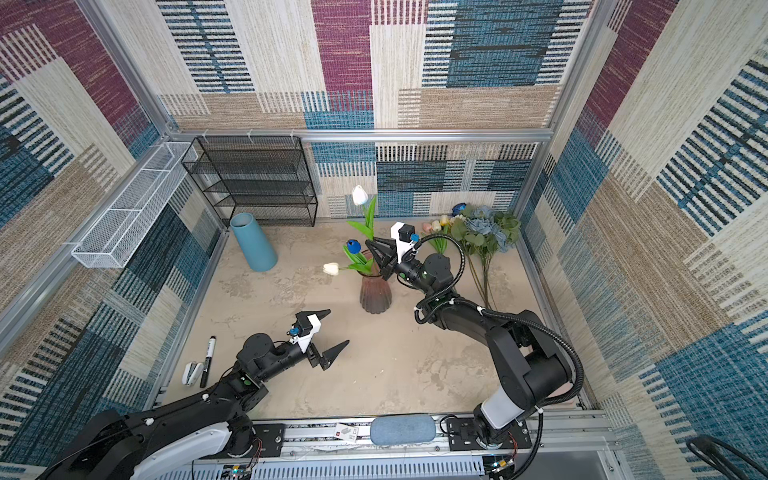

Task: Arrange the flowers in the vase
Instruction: 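Lower the light blue tulip into the vase and open the right gripper, then move the right gripper back down to the remaining tulip stems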

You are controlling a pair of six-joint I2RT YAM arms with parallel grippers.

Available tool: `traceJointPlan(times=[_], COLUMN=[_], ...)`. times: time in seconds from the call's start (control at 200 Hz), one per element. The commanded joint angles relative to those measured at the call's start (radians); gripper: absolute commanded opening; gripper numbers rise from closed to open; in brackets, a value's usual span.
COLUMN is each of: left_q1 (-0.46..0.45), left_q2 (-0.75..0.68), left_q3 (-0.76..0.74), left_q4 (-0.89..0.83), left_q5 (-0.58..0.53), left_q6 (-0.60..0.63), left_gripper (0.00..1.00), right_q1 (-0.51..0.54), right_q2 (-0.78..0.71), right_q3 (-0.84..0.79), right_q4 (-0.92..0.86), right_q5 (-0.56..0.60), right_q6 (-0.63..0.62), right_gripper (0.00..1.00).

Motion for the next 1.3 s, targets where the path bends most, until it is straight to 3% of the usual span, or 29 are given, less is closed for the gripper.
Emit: traceJointPlan(times=[0.0, 0.07, 0.2, 0.356, 0.461, 0.571, 0.716, 0.827, 0.952, 1.298], left_q1=[-0.002, -0.002, -0.002, -0.002, -0.002, -0.002, -0.002, -0.002, -0.002, -0.002], left_q2=[0.017, 0.026, 0.03, 0.028, 0.032, 0.028, 0.022, 0.027, 0.046, 0.071], left_q3=[0.003, 0.004, 0.004, 0.002, 0.002, 0.002, 0.001, 0.004, 0.008, 0.012], left_q4=[0.045, 0.054, 0.058, 0.055, 0.057, 0.054, 0.05, 0.052, 0.059, 0.081], left_q5=[0.006, 0.006, 0.007, -0.002, -0.002, 0.003, 0.0, 0.004, 0.007, 0.005], left_q6=[0.013, 0.012, 0.012, 0.019, 0.02, 0.02, 0.02, 0.017, 0.017, 0.015], left_gripper=[0.99, 0.99, 0.99, 0.99, 0.99, 0.99, 0.99, 0.99, 0.99, 0.99], right_q1=[0.003, 0.003, 0.004, 0.004, 0.004, 0.001, -0.052, -0.204, -0.292, -0.361], right_q2=[-0.012, -0.016, -0.044, -0.101, -0.171, -0.255, -0.291, -0.2, 0.01, 0.326], right_q3=[0.012, 0.031, 0.035, 0.038, 0.042, 0.03, 0.111, 0.219, 0.395, 0.546], right_q4=[-0.065, -0.123, -0.166, -0.203, -0.235, -0.253, -0.451, -0.718, -1.071, -1.321], right_q5=[0.032, 0.036, 0.071, 0.114, 0.2, 0.343, 0.454, 0.378, 0.318, 0.321], right_q6=[-0.038, -0.064, -0.087, -0.112, -0.112, -0.099, -0.053, 0.082, 0.085, 0.057], right_gripper=[0.27, 0.34, 0.36, 0.47, 0.5, 0.64, 0.7, 0.73, 0.61, 0.36])
